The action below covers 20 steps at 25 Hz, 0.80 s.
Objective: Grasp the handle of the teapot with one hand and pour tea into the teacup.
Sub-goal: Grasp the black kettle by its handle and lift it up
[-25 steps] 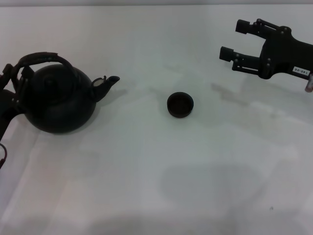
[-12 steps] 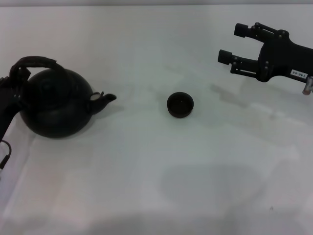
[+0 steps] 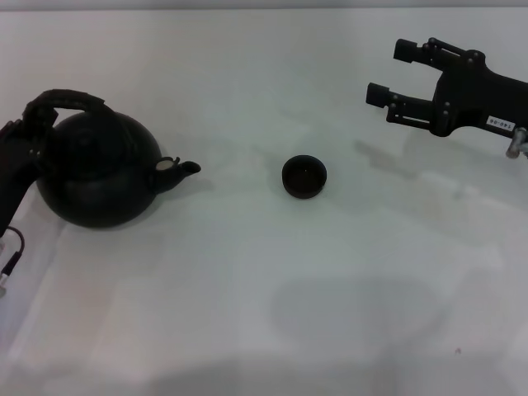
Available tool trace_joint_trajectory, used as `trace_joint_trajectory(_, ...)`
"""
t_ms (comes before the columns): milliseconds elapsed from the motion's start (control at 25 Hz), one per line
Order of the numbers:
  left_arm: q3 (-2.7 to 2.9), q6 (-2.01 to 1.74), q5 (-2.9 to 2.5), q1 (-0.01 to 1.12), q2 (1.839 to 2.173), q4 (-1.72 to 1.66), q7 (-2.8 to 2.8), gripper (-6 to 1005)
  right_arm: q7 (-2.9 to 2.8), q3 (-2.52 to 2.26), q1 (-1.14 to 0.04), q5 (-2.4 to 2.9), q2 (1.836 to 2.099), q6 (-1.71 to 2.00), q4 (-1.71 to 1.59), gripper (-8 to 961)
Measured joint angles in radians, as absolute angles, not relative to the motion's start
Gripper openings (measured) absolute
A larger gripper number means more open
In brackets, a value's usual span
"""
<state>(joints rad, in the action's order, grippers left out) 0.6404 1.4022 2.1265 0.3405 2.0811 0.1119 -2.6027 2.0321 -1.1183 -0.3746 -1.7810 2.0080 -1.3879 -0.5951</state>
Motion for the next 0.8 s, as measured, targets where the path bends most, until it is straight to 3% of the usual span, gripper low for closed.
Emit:
trace_joint_trajectory(440, 0.644, 1.377, 2.101, 0.366, 2.073, 0.071, -2.532, 135, 2.062, -1.12, -0.381, -1.798, 2.009, -1.381, -0.572, 838)
trace_joint_trajectory(800, 0.644, 1.229, 1.933, 0.396, 2.075, -0.17, -2.247, 135, 2.09, -1.119, -0.382, -1.804, 2.01, -1.38, -0.547, 837)
